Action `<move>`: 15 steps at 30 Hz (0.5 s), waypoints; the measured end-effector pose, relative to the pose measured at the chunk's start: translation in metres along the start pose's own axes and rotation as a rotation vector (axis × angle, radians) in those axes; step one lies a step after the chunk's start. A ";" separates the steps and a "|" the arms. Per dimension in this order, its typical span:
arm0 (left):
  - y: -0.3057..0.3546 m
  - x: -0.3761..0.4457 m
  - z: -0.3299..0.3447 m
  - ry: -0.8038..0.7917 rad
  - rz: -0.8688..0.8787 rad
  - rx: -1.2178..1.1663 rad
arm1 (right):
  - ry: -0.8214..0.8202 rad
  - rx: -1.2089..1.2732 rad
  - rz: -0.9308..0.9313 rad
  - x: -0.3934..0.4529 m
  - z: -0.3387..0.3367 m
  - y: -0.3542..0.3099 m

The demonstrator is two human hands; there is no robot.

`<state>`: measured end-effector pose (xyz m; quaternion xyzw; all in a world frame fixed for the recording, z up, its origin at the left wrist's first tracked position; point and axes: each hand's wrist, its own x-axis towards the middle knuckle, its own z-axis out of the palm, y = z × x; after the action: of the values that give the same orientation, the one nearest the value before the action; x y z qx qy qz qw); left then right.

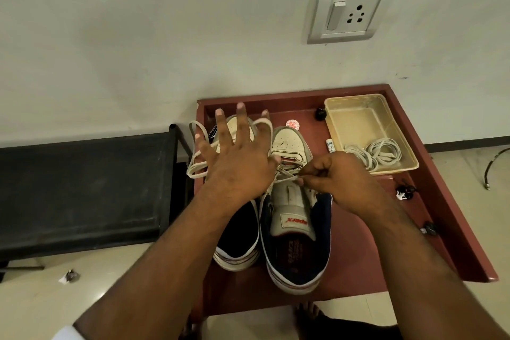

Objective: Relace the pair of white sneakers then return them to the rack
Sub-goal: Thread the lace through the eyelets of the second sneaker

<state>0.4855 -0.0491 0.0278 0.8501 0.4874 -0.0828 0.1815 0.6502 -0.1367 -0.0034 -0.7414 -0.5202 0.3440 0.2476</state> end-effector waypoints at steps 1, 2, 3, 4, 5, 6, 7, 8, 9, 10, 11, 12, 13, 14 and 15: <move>0.004 0.000 -0.005 0.036 0.000 -0.163 | 0.013 0.007 -0.002 0.000 0.001 -0.001; 0.008 -0.001 -0.010 0.084 0.000 -0.365 | 0.041 0.037 0.004 0.001 0.001 -0.002; 0.015 -0.005 -0.016 0.146 -0.009 -0.576 | 0.093 0.097 0.009 0.001 0.001 -0.004; 0.021 -0.008 -0.022 0.200 -0.015 -0.751 | 0.160 0.181 0.011 0.001 0.000 -0.006; 0.025 -0.013 -0.028 0.223 0.012 -0.840 | 0.217 0.293 0.000 0.001 -0.002 -0.007; 0.029 -0.018 -0.033 0.207 0.082 -0.848 | 0.242 0.429 -0.031 0.001 -0.006 -0.009; 0.033 -0.022 -0.038 0.168 0.189 -0.815 | 0.225 0.571 -0.083 0.000 -0.010 -0.011; 0.035 -0.026 -0.041 0.124 0.304 -0.768 | 0.173 0.701 -0.143 0.000 -0.013 -0.013; 0.036 -0.030 -0.046 0.076 0.393 -0.728 | 0.098 0.794 -0.197 -0.001 -0.015 -0.013; 0.036 -0.033 -0.049 0.035 0.438 -0.704 | 0.019 0.856 -0.239 -0.001 -0.017 -0.015; 0.035 -0.036 -0.054 0.005 0.444 -0.692 | -0.043 0.892 -0.265 -0.003 -0.017 -0.018; 0.033 -0.038 -0.057 -0.002 0.416 -0.692 | -0.082 0.914 -0.272 -0.004 -0.017 -0.021; 0.030 -0.040 -0.061 0.010 0.378 -0.703 | -0.083 0.915 -0.269 -0.004 -0.017 -0.022; 0.024 -0.039 -0.063 0.038 0.343 -0.730 | -0.069 0.927 -0.266 -0.006 -0.017 -0.023; 0.018 -0.037 -0.066 0.065 0.317 -0.747 | -0.054 0.935 -0.265 -0.006 -0.017 -0.022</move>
<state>0.4793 -0.0616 0.1045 0.7925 0.3525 0.1558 0.4727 0.6487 -0.1357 0.0247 -0.4688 -0.4063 0.5256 0.5821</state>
